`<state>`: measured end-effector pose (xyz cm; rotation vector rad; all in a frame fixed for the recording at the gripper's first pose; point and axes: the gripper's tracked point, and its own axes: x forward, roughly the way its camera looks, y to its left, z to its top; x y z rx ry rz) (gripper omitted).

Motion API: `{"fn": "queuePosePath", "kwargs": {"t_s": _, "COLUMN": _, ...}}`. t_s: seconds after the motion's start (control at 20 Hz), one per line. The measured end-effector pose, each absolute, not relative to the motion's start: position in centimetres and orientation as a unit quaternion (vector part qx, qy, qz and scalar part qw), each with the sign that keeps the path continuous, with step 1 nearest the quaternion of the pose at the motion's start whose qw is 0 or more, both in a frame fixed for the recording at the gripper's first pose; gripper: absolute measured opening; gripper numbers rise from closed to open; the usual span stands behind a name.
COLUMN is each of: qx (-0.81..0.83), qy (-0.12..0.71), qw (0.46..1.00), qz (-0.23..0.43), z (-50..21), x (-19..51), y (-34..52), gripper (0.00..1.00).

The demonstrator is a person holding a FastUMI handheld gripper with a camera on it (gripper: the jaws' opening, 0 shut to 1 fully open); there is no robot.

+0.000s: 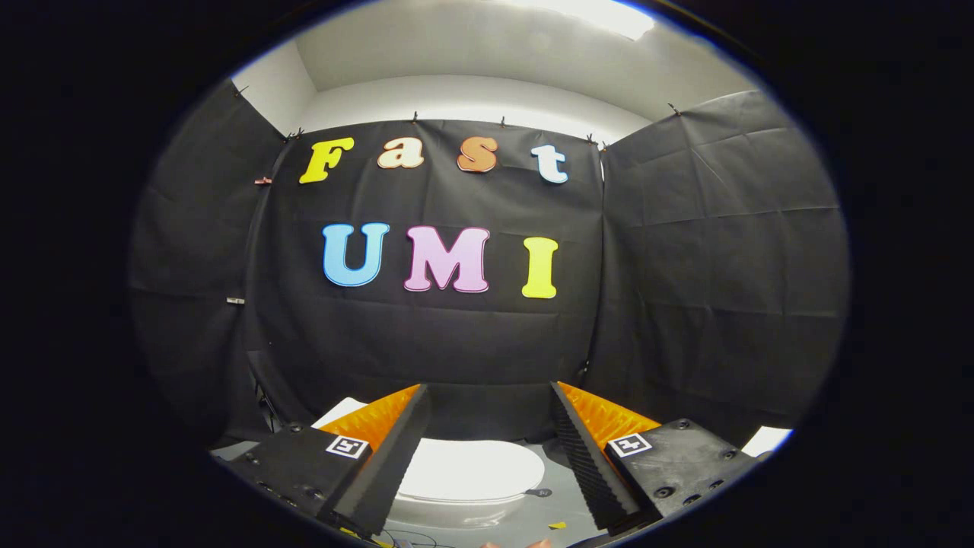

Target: Open the toilet lid.

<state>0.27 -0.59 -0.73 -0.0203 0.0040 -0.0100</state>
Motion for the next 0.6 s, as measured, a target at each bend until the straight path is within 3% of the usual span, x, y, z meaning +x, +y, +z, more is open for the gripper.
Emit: {"fn": "queuePosePath", "kwargs": {"t_s": 0.6, "qx": -0.037, "qy": -0.034, "qw": 0.999, "qz": 0.009, "z": -2.6, "x": 3.4, "y": -0.2, "gripper": 0.98}}
